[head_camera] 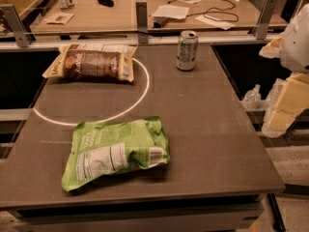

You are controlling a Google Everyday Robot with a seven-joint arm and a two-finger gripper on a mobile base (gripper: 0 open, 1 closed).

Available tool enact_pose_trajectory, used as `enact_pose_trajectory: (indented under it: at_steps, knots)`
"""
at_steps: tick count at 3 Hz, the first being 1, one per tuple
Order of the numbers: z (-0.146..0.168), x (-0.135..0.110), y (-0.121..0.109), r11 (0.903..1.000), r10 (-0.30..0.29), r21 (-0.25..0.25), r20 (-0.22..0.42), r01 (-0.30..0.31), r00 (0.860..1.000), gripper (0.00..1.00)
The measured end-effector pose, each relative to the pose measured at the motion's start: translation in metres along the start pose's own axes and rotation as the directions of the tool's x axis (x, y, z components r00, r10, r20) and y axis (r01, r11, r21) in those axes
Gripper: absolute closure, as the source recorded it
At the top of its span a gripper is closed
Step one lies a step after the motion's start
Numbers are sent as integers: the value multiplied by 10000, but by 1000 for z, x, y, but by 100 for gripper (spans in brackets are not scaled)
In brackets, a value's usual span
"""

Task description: Move 7up can near green rice chip bag

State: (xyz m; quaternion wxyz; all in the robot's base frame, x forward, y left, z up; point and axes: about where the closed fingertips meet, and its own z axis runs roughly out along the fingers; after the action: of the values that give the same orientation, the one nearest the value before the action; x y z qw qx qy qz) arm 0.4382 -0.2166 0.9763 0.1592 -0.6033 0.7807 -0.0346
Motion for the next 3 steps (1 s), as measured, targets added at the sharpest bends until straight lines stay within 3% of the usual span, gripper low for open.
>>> enact_pose_trajectory:
  at_steps: [1,2,3]
  knots:
    - [0,0,0,10000,3,-1,4,-3,10000,0]
    - [-2,1,-1,9985,522,-168,606,-513,9968,0]
    - [9,20,0,9712,2373,-645,1749,-2294,9556,0]
